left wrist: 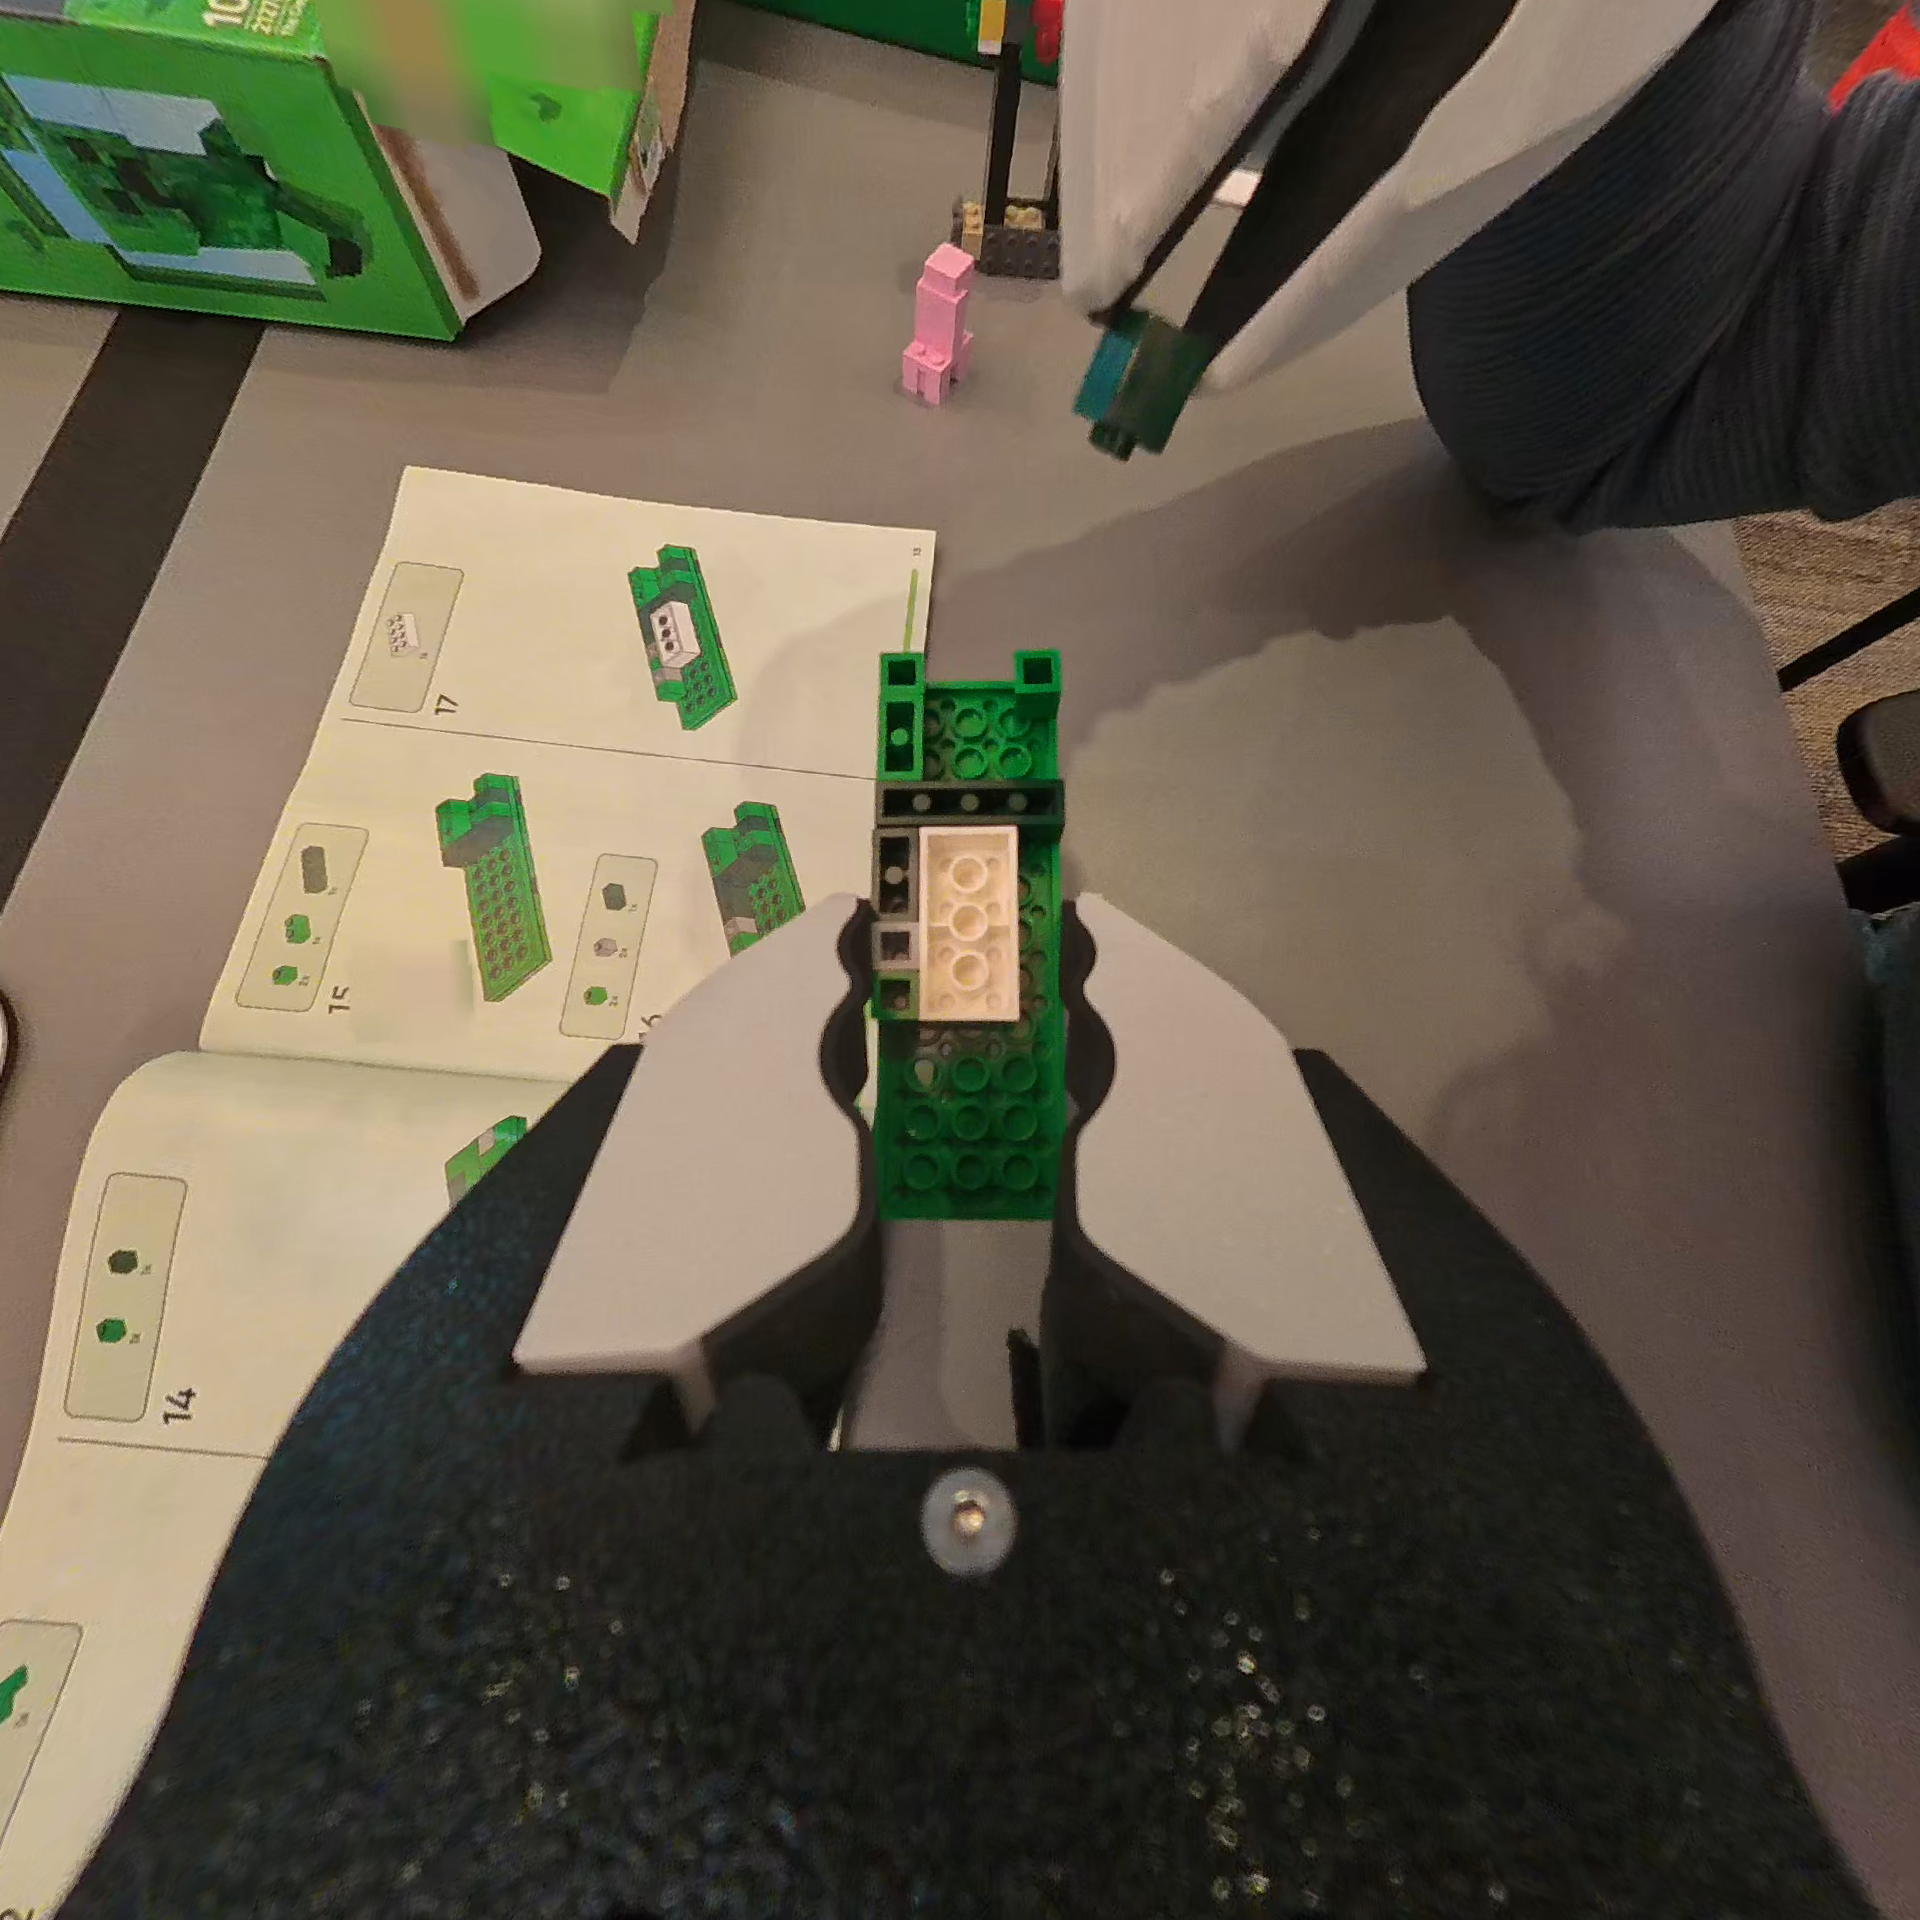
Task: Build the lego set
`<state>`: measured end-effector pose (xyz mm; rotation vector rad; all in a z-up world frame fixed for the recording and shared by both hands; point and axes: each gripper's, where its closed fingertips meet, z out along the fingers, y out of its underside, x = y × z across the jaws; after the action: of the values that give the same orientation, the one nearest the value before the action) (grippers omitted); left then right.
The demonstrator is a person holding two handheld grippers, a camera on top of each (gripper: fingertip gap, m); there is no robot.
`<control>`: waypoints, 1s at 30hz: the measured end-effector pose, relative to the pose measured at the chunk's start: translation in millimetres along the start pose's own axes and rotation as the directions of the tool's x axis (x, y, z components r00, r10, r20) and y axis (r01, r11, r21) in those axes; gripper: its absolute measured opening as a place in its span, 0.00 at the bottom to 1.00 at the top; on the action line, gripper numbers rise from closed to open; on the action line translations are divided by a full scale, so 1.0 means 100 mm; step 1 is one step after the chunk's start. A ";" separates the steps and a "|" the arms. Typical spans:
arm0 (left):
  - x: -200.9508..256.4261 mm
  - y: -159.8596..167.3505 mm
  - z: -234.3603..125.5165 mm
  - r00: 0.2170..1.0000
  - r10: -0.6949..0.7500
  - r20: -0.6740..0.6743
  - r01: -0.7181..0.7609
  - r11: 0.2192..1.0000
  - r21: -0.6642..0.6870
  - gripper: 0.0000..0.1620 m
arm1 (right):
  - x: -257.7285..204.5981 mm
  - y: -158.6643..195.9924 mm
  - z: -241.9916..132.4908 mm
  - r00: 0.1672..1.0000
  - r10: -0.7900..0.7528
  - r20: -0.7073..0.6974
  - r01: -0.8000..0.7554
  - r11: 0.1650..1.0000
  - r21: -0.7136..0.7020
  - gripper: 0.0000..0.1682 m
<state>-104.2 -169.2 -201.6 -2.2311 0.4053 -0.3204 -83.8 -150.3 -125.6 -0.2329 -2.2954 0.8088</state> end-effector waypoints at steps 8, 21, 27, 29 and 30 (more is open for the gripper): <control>0.02 0.01 0.03 1.000 0.000 -0.011 0.000 1.000 -0.007 0.21 | 0.01 0.05 0.03 1.000 -0.004 -0.003 0.004 1.000 -0.028 0.05; 0.05 0.02 0.06 1.000 0.018 -0.007 -0.018 0.999 -0.026 0.21 | -0.06 0.01 0.05 0.999 -0.028 0.022 0.029 0.999 -0.020 0.04; 0.01 -0.01 0.01 1.000 0.018 0.010 -0.018 1.000 -0.007 0.21 | -0.09 -0.07 0.04 0.997 -0.077 -0.002 0.077 0.996 -0.037 0.05; 0.01 -0.02 -0.02 1.000 0.017 0.014 -0.017 1.000 0.002 0.21 | -0.09 -0.08 0.03 0.996 -0.092 -0.011 0.092 0.995 -0.041 0.05; 0.01 -0.03 -0.02 1.000 0.016 0.014 -0.016 1.000 0.006 0.21 | -0.09 -0.08 0.02 0.995 -0.094 -0.014 0.093 0.995 -0.044 0.04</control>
<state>-104.0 -169.3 -197.7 -2.2222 0.4140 -0.2974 -78.2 -161.3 -127.0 -0.1493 -2.2924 0.7076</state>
